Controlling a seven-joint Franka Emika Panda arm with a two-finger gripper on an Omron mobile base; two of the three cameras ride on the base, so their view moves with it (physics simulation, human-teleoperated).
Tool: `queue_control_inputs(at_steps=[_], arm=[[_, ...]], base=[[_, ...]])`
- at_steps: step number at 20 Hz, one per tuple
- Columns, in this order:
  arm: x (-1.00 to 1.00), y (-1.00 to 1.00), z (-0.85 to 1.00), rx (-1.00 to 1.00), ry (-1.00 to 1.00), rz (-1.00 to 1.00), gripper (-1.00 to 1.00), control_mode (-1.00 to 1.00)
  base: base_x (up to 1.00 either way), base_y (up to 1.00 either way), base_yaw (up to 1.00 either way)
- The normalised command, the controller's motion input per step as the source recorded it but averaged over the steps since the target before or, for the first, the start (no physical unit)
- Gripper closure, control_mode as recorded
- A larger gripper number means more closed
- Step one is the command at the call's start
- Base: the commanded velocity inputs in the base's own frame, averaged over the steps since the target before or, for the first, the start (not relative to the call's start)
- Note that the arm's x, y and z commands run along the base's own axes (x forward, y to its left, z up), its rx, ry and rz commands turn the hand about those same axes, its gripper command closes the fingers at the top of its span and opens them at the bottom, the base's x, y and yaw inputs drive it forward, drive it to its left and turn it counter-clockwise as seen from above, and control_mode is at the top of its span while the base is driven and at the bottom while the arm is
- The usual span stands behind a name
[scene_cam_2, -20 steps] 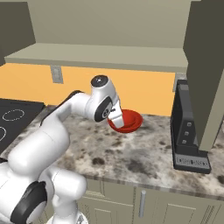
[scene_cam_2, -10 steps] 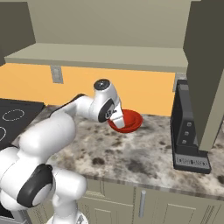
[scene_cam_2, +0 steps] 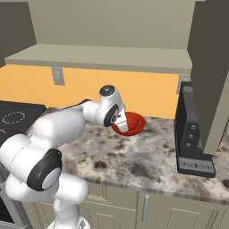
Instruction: Pick up the bowls on the counter and stack them on top of one another in the open cabinet. Place the smaller bowl on top of the larger bowl.
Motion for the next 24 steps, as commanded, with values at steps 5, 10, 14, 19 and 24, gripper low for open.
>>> queue_control_inputs(at_steps=[5,10,14,19,24], arm=[[0.25,0.00,-0.23,0.04,0.01,0.00,-1.00,-1.00],[0.12,-0.03,-0.12,0.02,0.02,0.00,-1.00,-1.00],[0.01,-0.02,0.00,0.00,0.03,0.00,-1.00,-1.00],[0.01,-0.20,-0.02,0.04,0.06,0.00,-1.00,-1.00],[0.01,-0.10,-0.08,0.00,0.01,0.00,-1.00,-1.00]], base=[[0.00,0.00,0.00],[0.00,0.00,0.00],[0.00,0.00,0.00],[0.00,0.00,0.00],[0.00,0.00,0.00]])
